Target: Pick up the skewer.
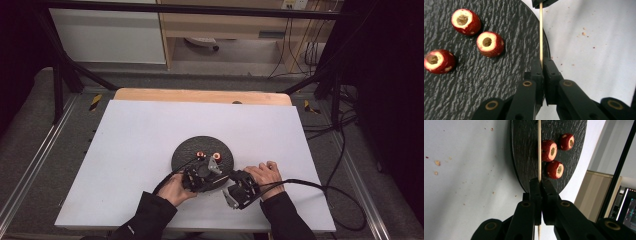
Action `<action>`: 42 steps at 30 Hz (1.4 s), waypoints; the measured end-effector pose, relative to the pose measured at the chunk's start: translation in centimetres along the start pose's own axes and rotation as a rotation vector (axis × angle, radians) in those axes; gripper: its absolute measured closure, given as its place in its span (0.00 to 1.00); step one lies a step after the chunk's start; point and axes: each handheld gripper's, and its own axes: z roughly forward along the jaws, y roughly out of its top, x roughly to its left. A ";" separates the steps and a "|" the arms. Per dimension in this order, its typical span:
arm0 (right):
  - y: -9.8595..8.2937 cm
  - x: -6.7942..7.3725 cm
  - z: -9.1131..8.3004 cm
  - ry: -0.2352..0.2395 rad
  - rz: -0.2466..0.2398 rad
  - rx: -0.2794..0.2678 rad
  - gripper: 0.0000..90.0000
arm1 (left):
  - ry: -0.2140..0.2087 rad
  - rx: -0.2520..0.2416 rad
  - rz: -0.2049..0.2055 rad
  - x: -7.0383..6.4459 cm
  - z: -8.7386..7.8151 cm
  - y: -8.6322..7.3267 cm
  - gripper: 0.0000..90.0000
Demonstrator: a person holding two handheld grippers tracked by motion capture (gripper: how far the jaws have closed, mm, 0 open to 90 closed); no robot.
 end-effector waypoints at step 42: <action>-6.3 0.3 -0.6 0.148 1.225 -0.219 0.16 | 0.098 -0.250 -0.210 1.9 -3.2 -7.1 0.98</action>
